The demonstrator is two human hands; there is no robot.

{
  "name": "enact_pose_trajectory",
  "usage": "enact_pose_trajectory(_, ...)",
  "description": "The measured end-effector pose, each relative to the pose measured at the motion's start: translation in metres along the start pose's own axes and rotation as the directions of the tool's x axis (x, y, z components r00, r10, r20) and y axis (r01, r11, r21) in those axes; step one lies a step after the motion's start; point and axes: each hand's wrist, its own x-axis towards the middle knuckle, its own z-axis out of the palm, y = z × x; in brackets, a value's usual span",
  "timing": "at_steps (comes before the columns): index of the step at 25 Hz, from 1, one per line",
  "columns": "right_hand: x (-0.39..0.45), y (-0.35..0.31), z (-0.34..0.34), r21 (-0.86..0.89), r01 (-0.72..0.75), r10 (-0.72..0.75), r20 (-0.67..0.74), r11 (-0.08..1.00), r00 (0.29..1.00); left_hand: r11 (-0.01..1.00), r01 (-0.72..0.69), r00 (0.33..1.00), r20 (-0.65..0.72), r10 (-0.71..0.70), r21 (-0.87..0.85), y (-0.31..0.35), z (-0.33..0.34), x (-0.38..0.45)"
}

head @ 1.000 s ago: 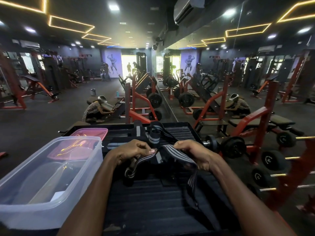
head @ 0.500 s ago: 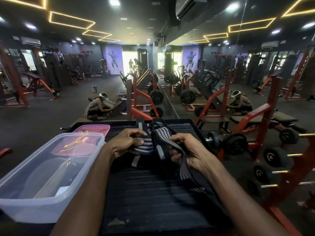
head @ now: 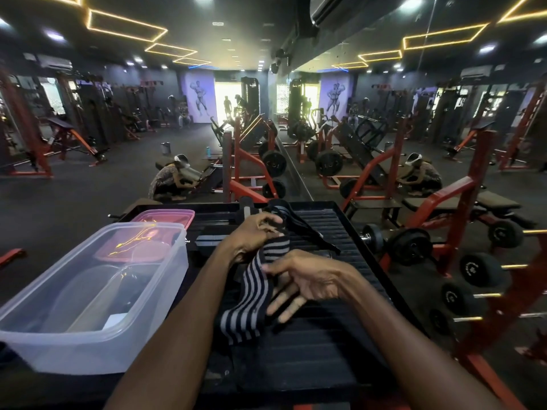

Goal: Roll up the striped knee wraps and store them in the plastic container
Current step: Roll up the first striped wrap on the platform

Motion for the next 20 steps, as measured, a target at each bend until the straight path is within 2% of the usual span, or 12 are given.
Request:
enact_pose_trajectory(2,0.004,0.001,-0.015,0.009,-0.021,0.021,-0.043,1.000,0.999,0.999,0.051,0.999,-0.014,-0.051,0.002,-0.005,0.004,0.000)
enact_pose_trajectory(4,0.008,0.004,-0.017,0.041,0.012,-0.009,-0.071,0.999,0.997,0.998,0.058,0.994,-0.095,-0.061,-0.037,-0.008,0.005,0.000)
enact_pose_trajectory(7,0.013,0.011,-0.007,-0.069,0.012,-0.014,-0.025,0.998,1.000,0.998,0.042,0.965,-0.259,-0.052,-0.046,-0.007,0.003,0.005)
enact_pose_trajectory(9,0.015,0.010,-0.005,-0.115,0.017,-0.024,-0.062,0.993,0.998,0.997,0.035,0.948,-0.314,-0.053,-0.062,-0.006,0.003,0.005)
enact_pose_trajectory(10,0.016,0.008,-0.008,-0.091,0.029,-0.044,-0.157,0.995,0.987,0.999,0.024,0.940,-0.339,-0.037,-0.042,-0.008,0.003,0.005)
enact_pose_trajectory(11,0.019,0.007,-0.014,-0.044,0.063,-0.073,-0.310,0.997,0.948,1.000,0.015,0.933,-0.360,-0.018,-0.011,-0.010,0.002,0.006)
enact_pose_trajectory(13,0.030,0.003,-0.032,0.038,0.204,-0.141,-0.601,0.978,0.787,0.999,-0.047,0.935,-0.351,0.041,-0.009,-0.014,0.002,0.000)
enact_pose_trajectory(14,0.036,0.001,-0.040,0.041,0.267,-0.178,-0.648,0.963,0.740,0.997,-0.077,0.946,-0.318,0.063,-0.032,-0.015,0.004,-0.003)
enact_pose_trajectory(17,0.052,-0.006,-0.048,0.009,0.333,-0.273,-0.551,0.943,0.788,0.989,-0.136,0.971,-0.204,0.122,-0.053,-0.018,0.006,-0.006)
enact_pose_trajectory(19,0.060,-0.009,-0.048,-0.001,0.363,-0.314,-0.508,0.932,0.802,0.989,-0.145,0.965,-0.225,0.134,-0.033,-0.018,0.007,-0.006)
enact_pose_trajectory(20,0.064,-0.011,-0.050,0.012,0.391,-0.328,-0.518,0.920,0.790,0.990,-0.107,0.963,-0.257,0.080,-0.095,-0.017,0.005,-0.006)
